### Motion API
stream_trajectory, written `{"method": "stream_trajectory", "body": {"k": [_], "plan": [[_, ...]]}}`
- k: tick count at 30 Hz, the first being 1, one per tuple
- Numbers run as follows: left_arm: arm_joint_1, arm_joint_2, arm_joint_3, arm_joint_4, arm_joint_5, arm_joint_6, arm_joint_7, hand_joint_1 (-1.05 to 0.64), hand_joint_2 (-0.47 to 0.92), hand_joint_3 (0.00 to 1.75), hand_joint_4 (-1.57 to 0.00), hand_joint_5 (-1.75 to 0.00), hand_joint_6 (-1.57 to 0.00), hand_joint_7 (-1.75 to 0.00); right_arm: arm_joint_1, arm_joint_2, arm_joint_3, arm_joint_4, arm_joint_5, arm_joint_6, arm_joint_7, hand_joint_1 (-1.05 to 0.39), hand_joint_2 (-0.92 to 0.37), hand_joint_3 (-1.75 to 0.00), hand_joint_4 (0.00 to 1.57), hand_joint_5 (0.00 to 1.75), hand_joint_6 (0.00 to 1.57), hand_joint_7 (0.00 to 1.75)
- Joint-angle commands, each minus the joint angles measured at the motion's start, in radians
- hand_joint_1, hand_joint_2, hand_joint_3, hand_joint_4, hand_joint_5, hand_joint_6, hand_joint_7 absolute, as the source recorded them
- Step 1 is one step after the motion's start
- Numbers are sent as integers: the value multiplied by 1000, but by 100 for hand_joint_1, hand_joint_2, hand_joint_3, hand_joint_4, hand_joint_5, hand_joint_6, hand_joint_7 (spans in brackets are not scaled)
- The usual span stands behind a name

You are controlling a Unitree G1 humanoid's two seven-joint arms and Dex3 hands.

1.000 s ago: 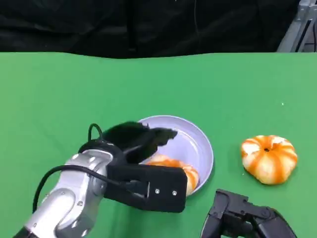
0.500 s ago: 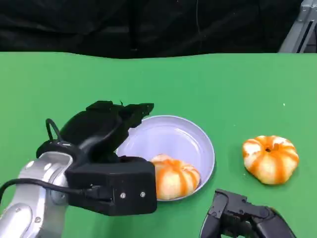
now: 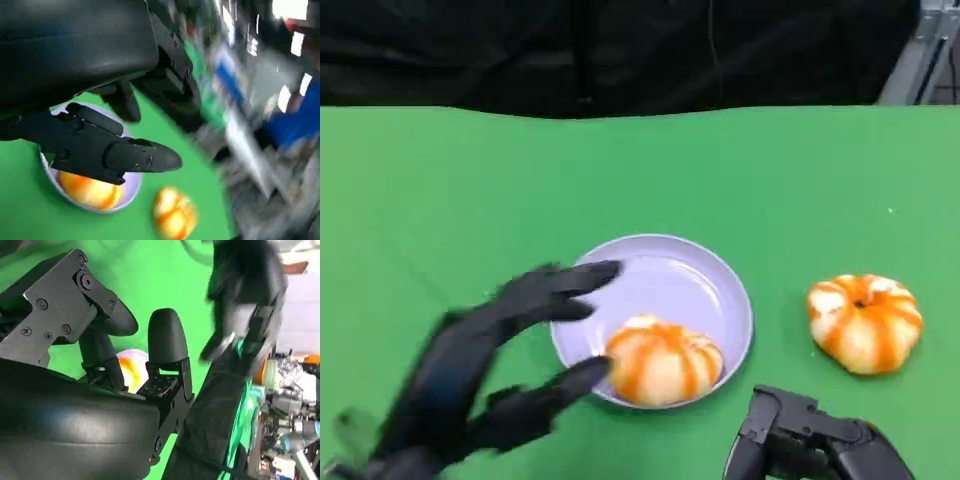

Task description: Grasp the bread from the table and place it into the plate.

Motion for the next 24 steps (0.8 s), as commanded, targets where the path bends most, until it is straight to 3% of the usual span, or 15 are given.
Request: {"method": "stream_trajectory", "body": {"k": [1,4,6,7,8,9,11,24], "plan": [[16,3,12,-8,-40,-50,12,-27,92,25,-58,-107,-71,-55,6,-7,0,-4,-1,-9,-2,-9,-32,-135,72,167,72,146],[23,4,13,-6,-50,-61,13,-27,92,26,-58,-107,-71,-56,6,-7,0,-4,-1,-8,-1,-9,-32,-135,72,167,72,146],[117,-22,25,14,-76,-148,37,-22,91,28,-63,-110,-73,-63,2,-9,-12,-2,12,-6,6,-9,-32,-135,72,166,71,146],[172,-38,32,31,-93,-195,49,-7,66,88,-77,-144,-78,-114,-1,-10,-20,2,23,-6,10,-8,-32,-135,72,166,71,145],[207,-48,36,45,-104,-229,56,-2,52,118,-81,-158,-78,-135,-2,-11,-25,4,31,-7,14,-7,-32,-135,72,166,71,145],[224,-53,38,54,-110,-249,59,0,44,133,-83,-165,-78,-146,-3,-11,-28,6,35,-8,16,-7,-32,-135,72,166,71,145],[228,-55,39,63,-112,-267,58,2,38,147,-85,-171,-78,-155,-3,-10,-30,6,36,-9,18,-7,-33,-134,72,166,71,145],[235,-77,8,136,-148,-260,52,-6,38,139,-89,-172,-79,-160,-7,-29,-99,29,95,-33,61,-4,-33,-134,70,166,70,146]]}}
